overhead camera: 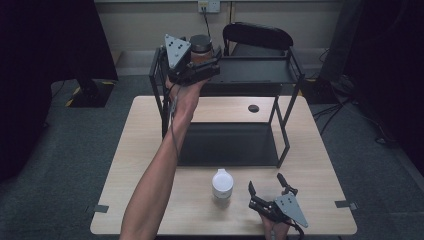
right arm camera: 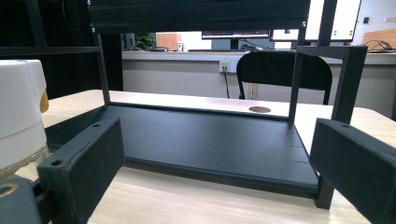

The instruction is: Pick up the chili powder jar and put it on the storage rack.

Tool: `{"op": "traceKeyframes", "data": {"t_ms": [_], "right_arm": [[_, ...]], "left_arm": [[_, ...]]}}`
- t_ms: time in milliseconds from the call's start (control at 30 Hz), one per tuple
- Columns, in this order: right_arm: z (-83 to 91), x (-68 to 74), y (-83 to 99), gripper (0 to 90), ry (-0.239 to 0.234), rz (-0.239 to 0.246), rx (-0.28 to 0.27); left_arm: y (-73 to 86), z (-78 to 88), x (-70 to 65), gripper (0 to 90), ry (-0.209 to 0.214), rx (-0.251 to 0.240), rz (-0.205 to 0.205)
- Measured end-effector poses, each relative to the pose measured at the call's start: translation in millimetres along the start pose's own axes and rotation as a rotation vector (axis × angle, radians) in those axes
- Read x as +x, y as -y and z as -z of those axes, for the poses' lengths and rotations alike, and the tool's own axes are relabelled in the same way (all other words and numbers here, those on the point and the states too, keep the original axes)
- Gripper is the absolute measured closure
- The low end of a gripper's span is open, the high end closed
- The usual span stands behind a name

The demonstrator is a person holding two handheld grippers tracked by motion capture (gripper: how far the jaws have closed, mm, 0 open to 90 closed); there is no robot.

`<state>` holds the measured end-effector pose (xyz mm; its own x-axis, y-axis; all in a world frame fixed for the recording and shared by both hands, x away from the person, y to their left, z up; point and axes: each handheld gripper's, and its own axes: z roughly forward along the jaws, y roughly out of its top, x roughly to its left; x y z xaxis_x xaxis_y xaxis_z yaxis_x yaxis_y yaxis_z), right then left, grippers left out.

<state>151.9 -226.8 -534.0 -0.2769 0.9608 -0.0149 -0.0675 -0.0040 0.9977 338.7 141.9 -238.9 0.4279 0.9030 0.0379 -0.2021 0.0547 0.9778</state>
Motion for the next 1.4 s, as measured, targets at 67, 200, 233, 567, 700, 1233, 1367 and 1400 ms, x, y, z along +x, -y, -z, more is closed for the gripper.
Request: {"op": "traceKeyframes", "data": {"t_ms": [67, 200, 233, 567, 700, 1233, 1367, 1400], "right_arm": [[0.0, 0.0, 0.0, 2.3, 0.0, 0.0, 0.0], [0.0, 0.1, 0.0, 2.3, 0.001, 0.0, 0.0], [0.0, 0.1, 0.0, 2.3, 0.001, 0.0, 0.0], [0.0, 0.2, 0.0, 2.3, 0.001, -0.001, 0.0], [0.0, 0.2, 0.0, 2.3, 0.001, 0.0, 0.0], [0.0, 0.1, 0.0, 2.3, 0.001, 0.0, 0.0], [0.0, 0.5, 0.0, 2.3, 0.003, 0.0, 0.0], [0.0, 0.5, 0.0, 2.3, 0.003, 0.0, 0.0]], "left_arm": [[0.7, 6.2, -0.1, 0.0, 0.002, -0.012, -0.006], [2.4, 18.0, 0.6, 0.0, 0.004, -0.03, -0.002], [2.2, 20.0, 0.7, 0.0, 0.003, -0.026, -0.001], [18.3, 46.5, 3.9, 0.1, 0.013, -0.036, 0.013], [23.0, 54.9, 5.4, 0.1, 0.021, -0.023, 0.015], [42.5, 90.6, 11.0, 0.0, 0.086, -0.019, 0.077], [45.8, 101.4, 10.8, 0.0, 0.105, -0.016, 0.07], [47.3, 104.3, 9.9, 0.0, 0.105, -0.02, 0.073]]}}
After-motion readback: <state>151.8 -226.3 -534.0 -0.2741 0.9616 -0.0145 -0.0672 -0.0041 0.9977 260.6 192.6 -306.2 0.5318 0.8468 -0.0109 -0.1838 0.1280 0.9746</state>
